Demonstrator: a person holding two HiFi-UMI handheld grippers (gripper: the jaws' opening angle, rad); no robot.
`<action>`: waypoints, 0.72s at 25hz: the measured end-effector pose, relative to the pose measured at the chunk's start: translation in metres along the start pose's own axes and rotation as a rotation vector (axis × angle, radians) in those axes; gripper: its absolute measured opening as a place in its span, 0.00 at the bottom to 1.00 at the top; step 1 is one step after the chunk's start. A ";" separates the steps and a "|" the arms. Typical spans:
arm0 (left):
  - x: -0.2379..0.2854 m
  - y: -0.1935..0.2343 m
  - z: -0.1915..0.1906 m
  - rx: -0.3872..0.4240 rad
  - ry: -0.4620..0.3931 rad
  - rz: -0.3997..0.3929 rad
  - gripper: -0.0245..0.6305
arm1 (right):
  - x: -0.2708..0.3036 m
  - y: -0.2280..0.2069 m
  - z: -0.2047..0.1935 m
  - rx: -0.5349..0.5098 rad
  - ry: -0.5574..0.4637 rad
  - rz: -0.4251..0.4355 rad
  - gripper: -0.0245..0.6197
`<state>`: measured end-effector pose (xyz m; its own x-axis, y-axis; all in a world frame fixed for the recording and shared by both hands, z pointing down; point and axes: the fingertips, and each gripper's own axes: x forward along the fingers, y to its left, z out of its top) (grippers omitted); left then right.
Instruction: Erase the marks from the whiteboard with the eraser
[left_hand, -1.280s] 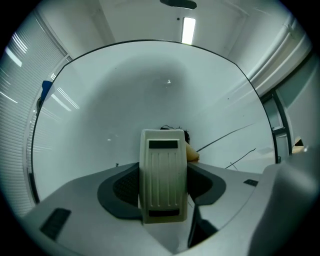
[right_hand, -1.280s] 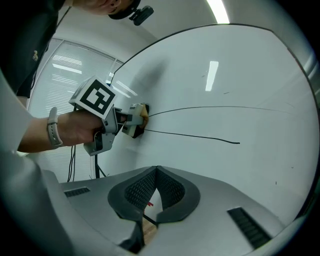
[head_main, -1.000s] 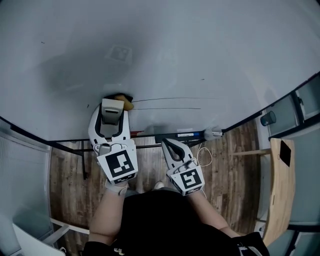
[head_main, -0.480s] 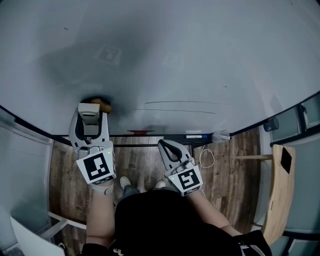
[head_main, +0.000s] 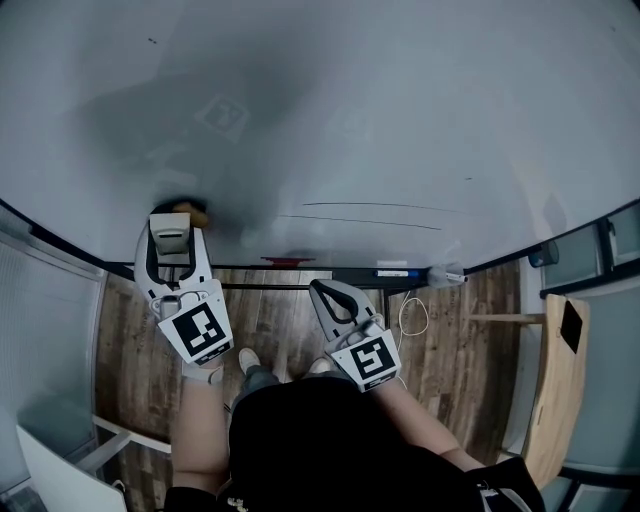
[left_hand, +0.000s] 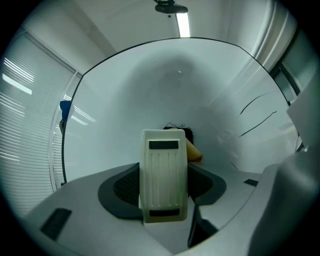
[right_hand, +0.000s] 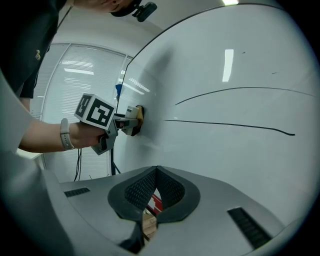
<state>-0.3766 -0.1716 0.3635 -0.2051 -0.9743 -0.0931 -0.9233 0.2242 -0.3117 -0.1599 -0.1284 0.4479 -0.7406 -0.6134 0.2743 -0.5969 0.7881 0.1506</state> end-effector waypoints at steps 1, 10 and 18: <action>0.000 -0.002 0.000 0.013 0.000 0.003 0.43 | -0.003 -0.002 -0.002 -0.004 0.002 -0.004 0.08; -0.003 -0.060 0.011 0.108 0.023 -0.055 0.43 | -0.043 -0.035 -0.024 0.049 0.035 -0.080 0.08; -0.006 -0.125 0.017 0.103 0.081 -0.084 0.43 | -0.089 -0.071 -0.051 0.056 0.061 -0.134 0.08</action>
<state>-0.2544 -0.1930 0.3866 -0.1577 -0.9874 0.0130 -0.9009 0.1385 -0.4113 -0.0360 -0.1266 0.4615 -0.6342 -0.7072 0.3126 -0.7066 0.6942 0.1369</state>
